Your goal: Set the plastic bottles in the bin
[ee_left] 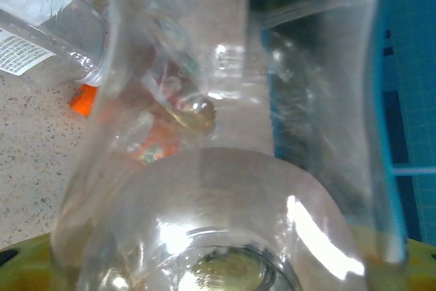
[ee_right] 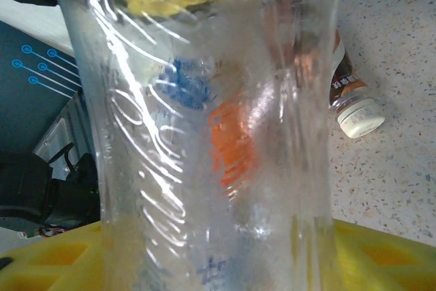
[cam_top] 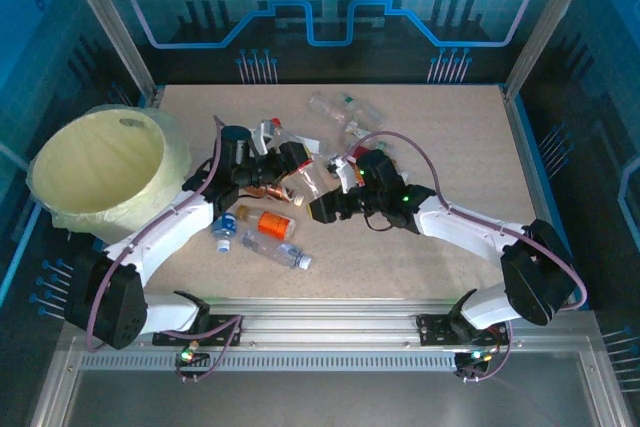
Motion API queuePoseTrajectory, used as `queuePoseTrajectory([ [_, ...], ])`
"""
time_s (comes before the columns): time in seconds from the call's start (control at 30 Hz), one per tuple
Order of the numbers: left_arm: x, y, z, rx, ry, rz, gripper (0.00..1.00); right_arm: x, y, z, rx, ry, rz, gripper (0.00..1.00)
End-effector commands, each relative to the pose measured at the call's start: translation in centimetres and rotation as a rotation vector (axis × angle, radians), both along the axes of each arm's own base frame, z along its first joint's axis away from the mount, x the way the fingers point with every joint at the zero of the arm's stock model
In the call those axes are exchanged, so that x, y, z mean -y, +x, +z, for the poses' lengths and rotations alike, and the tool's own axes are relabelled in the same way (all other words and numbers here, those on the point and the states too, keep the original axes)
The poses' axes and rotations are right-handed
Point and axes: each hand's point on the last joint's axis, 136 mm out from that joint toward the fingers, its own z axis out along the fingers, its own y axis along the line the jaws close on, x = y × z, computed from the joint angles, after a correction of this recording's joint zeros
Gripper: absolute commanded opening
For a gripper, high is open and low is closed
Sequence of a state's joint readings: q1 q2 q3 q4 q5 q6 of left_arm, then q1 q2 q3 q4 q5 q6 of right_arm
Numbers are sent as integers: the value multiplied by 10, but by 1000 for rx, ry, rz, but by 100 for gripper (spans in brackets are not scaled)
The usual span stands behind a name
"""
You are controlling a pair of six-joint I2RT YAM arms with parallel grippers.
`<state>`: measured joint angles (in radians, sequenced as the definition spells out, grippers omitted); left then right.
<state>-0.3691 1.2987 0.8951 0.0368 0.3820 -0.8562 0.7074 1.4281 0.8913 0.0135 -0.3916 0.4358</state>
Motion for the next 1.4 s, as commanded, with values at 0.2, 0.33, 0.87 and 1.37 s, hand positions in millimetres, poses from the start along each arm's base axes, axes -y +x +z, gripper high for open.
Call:
queuePoseTrajectory([
  [0.2, -29, 17, 26, 92, 173, 157, 62, 35, 16, 35, 305, -61, -136, 93],
  [0.33, -55, 21, 46, 122, 308, 243, 62, 68, 41, 46, 366, -103, -353, 100],
  [0.87, -150, 4, 179, 277, 489, 438, 61, 197, 51, 43, 346, -144, -846, 100],
  [1.37, -298, -38, 236, 239, 935, 833, 60, 208, 48, 33, 269, -128, -854, 100],
])
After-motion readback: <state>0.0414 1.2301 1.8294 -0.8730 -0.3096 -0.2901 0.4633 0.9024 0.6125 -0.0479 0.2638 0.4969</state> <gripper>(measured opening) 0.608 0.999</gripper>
